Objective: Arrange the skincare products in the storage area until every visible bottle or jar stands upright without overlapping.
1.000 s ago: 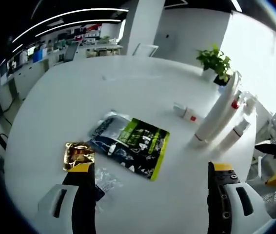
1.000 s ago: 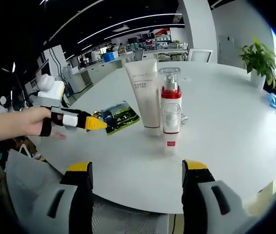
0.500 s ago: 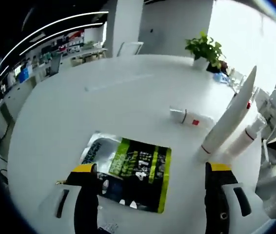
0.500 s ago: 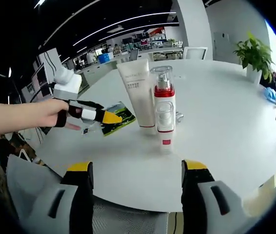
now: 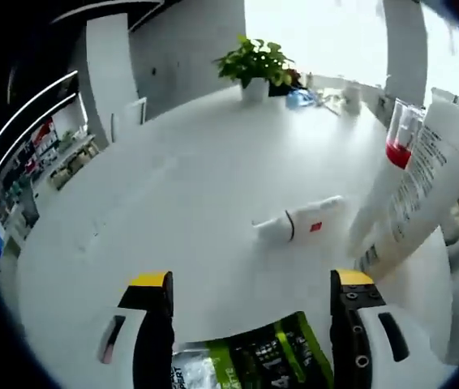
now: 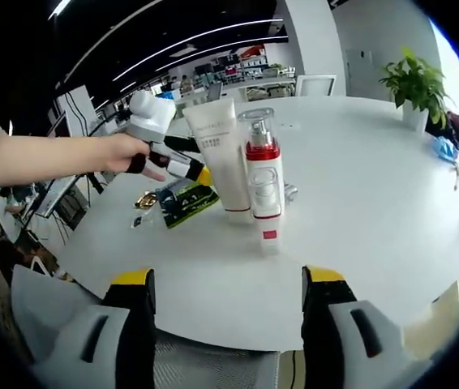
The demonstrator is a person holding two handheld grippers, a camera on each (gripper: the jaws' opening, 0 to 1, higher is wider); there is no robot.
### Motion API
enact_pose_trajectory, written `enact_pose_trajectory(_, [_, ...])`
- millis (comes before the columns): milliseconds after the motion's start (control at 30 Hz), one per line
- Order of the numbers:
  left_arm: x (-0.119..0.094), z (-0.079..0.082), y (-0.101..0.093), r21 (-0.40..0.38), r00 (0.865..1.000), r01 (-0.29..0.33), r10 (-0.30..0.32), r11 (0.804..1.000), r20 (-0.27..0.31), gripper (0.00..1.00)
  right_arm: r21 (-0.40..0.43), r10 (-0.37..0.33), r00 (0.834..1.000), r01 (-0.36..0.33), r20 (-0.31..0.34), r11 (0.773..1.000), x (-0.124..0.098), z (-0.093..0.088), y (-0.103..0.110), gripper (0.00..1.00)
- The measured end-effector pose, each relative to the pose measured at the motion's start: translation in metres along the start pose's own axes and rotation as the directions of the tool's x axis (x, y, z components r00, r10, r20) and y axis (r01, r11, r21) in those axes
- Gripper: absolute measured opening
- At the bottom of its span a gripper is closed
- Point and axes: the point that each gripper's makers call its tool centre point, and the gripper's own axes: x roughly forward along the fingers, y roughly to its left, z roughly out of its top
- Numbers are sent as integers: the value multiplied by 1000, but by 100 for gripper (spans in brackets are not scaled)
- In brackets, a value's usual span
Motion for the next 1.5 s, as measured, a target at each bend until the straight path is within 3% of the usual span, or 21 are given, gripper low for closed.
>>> enact_pose_trajectory(200, [26, 17, -11, 128, 990, 139, -138, 982, -17, 71, 14, -11, 1000, 11, 4, 1000, -1, 1, -2, 74])
enact_pose_trajectory(300, [37, 24, -22, 206, 977, 211, -210, 955, -26, 68, 15, -14, 1000, 14, 3, 1000, 0, 1, -2, 74])
enact_pose_trajectory(467, [53, 23, -25, 290, 967, 256, -246, 922, -72, 60, 26, -26, 1000, 26, 3, 999, 0, 2, -3, 73])
enact_pose_trajectory(600, [65, 27, -24, 287, 960, 280, -269, 916, -79, 56, 26, -33, 999, 33, 1, 999, 0, 2, -3, 73])
enact_pose_trajectory(667, [67, 29, -26, 293, 953, 303, -293, 907, -79, 52, 27, -35, 999, 35, 1, 999, 0, 2, -3, 73])
enact_pose_trajectory(767, [69, 28, -36, 318, 931, 365, -349, 875, -106, 40, 34, -42, 999, 42, 1, 999, -1, 2, -5, 72])
enact_pose_trajectory(900, [75, 19, -39, 347, 922, 387, -353, 854, -157, 30, 34, -47, 999, 47, 0, 998, -1, 2, -5, 72])
enact_pose_trajectory(1067, [77, 9, -38, 349, 920, 389, -341, 853, -192, 17, 37, -51, 999, 51, -1, 998, 0, 2, -6, 71])
enact_pose_trajectory(1100, [78, 10, -36, 350, 926, 374, -328, 859, -185, 17, 36, -51, 999, 51, -2, 998, 0, 2, -6, 71])
enact_pose_trajectory(1233, [75, 7, -36, 329, 929, 364, -317, 871, -190, 16, 31, -52, 999, 52, -4, 998, 0, 1, -6, 71])
enact_pose_trajectory(1300, [72, 5, -39, 295, 926, 369, -322, 881, -195, 16, 30, -51, 999, 51, -4, 998, 0, 1, -6, 70])
enact_pose_trajectory(1400, [66, 8, -40, 229, 933, 352, -321, 907, -164, 16, 22, -54, 999, 54, -7, 998, 0, 0, -6, 70])
enact_pose_trajectory(1500, [59, 10, -36, 229, 939, 334, -302, 914, -162, 16, 15, -53, 999, 53, -6, 998, 0, 1, -6, 70])
